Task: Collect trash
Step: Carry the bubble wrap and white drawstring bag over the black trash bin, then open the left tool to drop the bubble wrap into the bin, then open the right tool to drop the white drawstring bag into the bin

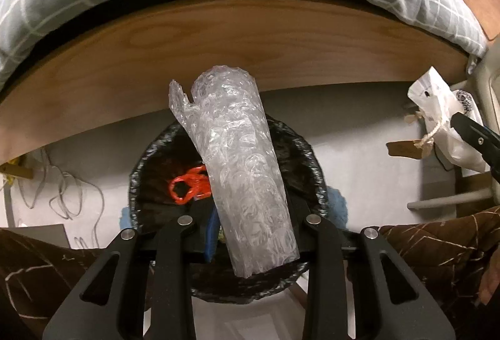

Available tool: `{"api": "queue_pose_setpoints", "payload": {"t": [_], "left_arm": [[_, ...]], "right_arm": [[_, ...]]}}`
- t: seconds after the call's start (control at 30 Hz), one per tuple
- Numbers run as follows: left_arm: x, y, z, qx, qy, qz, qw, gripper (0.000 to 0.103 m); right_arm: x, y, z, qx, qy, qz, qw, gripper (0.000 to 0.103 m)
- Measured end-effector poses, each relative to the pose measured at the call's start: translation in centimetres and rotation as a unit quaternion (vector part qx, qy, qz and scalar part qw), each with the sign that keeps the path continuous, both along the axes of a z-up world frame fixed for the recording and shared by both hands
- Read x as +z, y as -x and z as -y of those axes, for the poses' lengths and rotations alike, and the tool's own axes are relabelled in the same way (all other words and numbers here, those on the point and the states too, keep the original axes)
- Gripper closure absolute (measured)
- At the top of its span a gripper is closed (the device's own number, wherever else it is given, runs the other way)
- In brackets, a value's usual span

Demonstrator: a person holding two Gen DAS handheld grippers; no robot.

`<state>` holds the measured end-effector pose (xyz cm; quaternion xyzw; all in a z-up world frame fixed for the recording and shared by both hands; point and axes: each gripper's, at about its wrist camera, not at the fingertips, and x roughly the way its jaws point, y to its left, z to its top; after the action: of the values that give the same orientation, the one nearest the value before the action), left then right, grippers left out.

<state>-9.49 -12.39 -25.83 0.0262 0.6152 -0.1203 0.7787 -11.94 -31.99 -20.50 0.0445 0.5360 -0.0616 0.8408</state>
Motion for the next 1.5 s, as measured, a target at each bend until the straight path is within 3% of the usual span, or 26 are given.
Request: {"api": "queue_pose_setpoints", "payload": {"t": [0.17,0.3,0.6,0.83,1.27,1.5], "left_arm": [[-0.5,0.2,0.6,-0.008,-0.003,-0.005,1.0000,0.065],[-0.9,0.5,0.4,-0.007,-0.018,0.004,0.9998,0.039],[-0.4,1.1,-1.6,0.004,-0.039,0.022,0.9990,0.007],[0.3,0.8,-6.5,0.062,-0.045,0.020,0.9968,0.006],[1.9,1.7,-13.6,0.117,-0.078,0.043,0.9891,0.006],[2.4,1.8,-15.6,0.139,-0.074,0.046,0.9865,0.006]], "right_arm": [[-0.7,0.0,0.3,-0.002,0.003,-0.007,1.000,0.073],[-1.0,-0.3,-0.5,0.003,0.006,-0.012,1.000,0.073],[-2.1,-1.5,-1.7,0.012,0.000,-0.031,0.999,0.073],[-2.9,-2.2,-6.7,0.062,-0.011,-0.036,0.997,0.073],[-3.1,-3.1,-15.2,0.137,-0.024,-0.040,0.990,0.071],[-3.4,-2.8,-16.9,0.151,-0.027,-0.044,0.987,0.056]]}}
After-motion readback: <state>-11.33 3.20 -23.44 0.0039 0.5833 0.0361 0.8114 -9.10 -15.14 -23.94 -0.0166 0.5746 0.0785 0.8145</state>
